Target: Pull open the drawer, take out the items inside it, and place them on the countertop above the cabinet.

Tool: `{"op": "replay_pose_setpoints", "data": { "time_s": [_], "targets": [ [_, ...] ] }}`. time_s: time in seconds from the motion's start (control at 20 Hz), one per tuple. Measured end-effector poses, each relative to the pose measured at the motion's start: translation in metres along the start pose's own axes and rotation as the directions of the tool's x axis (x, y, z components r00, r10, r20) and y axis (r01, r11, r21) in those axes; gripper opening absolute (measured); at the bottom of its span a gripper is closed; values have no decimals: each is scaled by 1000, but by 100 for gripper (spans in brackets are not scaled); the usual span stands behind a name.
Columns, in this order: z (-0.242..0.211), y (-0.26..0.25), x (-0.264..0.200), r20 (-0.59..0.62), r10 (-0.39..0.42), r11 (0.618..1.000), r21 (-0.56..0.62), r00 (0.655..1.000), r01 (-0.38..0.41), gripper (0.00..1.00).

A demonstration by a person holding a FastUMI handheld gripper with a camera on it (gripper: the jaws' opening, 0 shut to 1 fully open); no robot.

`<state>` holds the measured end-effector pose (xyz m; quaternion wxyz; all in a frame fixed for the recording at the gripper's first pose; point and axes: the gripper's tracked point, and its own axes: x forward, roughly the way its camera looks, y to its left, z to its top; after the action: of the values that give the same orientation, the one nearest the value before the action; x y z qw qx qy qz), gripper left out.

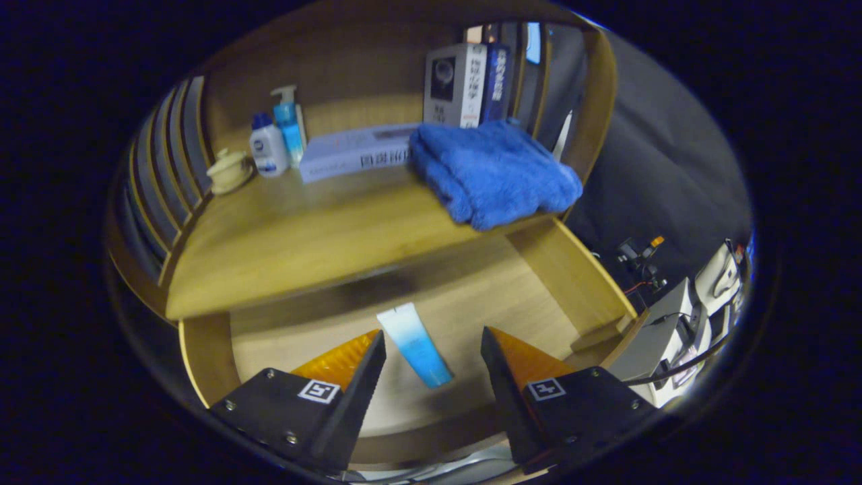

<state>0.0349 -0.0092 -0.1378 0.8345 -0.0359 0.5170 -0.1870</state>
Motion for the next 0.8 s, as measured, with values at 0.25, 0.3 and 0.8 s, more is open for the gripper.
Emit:
{"op": "replay_pose_setpoints", "data": {
  "time_s": [0.25,0.3,0.8],
  "targets": [
    [-25,7,30,-118,11,999,-42,993,-16,86],
    [-30,6,36,-138,14,998,-58,990,-22,86],
    [-60,14,67,-265,66,990,-104,962,-97,68]
  ]
}}
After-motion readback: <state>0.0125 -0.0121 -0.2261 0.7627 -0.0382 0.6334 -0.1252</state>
